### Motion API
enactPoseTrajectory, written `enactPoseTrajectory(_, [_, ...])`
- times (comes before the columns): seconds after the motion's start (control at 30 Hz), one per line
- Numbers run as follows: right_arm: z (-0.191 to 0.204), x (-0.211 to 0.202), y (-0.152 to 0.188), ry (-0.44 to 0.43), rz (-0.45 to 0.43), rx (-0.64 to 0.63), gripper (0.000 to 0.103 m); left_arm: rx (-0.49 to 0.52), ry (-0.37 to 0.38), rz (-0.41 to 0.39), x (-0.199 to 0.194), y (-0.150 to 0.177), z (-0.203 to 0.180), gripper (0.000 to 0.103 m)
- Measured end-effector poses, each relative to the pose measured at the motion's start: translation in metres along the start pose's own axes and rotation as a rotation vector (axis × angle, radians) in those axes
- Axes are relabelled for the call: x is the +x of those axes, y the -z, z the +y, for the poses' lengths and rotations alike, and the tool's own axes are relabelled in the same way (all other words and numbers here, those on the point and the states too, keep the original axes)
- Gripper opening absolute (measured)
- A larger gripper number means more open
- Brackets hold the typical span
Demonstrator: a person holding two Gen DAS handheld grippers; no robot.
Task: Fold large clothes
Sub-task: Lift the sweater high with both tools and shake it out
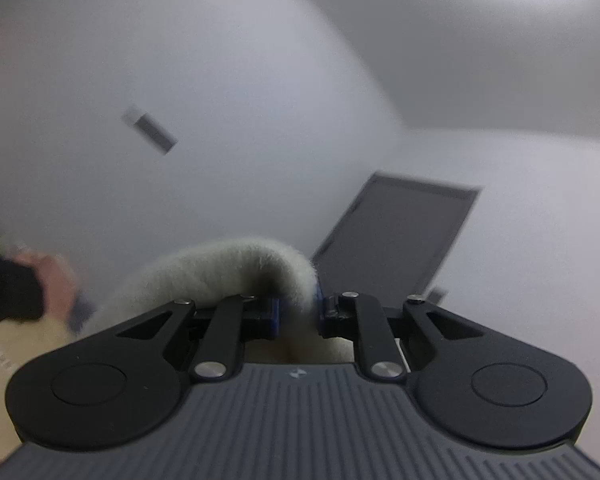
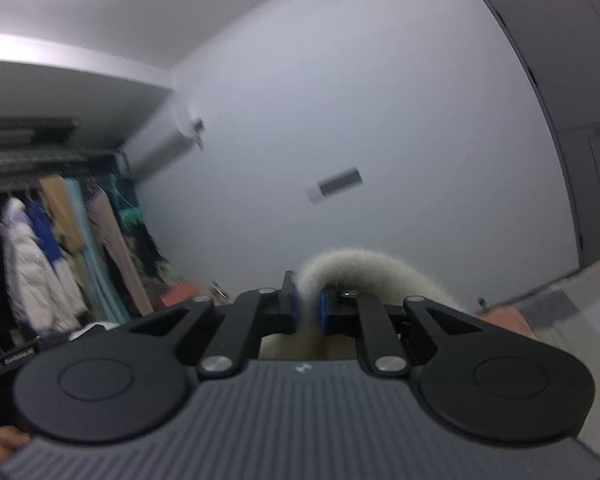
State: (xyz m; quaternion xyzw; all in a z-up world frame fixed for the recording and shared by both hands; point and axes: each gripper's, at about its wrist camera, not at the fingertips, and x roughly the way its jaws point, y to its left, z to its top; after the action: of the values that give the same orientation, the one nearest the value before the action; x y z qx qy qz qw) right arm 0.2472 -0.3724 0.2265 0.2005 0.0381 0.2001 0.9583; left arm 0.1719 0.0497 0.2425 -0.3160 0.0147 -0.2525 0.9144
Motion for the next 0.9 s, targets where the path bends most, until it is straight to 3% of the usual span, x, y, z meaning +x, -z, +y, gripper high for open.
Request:
enactPoseTrajectory(0.13, [-0.037, 0.057, 0.056, 0.056, 0.084, 0.022, 0.014, 0.013, -0.109, 0.073, 0.048, 0.046, 0.061, 0.019])
enactPoseTrajectory(0.4, [-0.109, 0.177, 0.163, 0.163, 0.187, 0.045, 0.014, 0.004, -0.218, 0.204, 0.142, 0.134, 0.202, 0.019])
enactPoseTrajectory(0.53, [-0.143, 0.224, 0.215, 0.212, 0.254, 0.052, 0.015, -0.074, -0.280, 0.286, 0.188, 0.174, 0.277, 0.019])
enactPoseTrajectory(0.73, [-0.172, 0.268, 0.264, 0.261, 0.379, 0.071, 0.016, -0.133, -0.384, 0.407, 0.229, 0.213, 0.350, 0.020])
enactPoseTrajectory(0.9, [-0.195, 0.277, 0.281, 0.276, 0.411, 0.096, 0.018, -0.151, -0.399, 0.441, 0.239, 0.213, 0.365, 0.021])
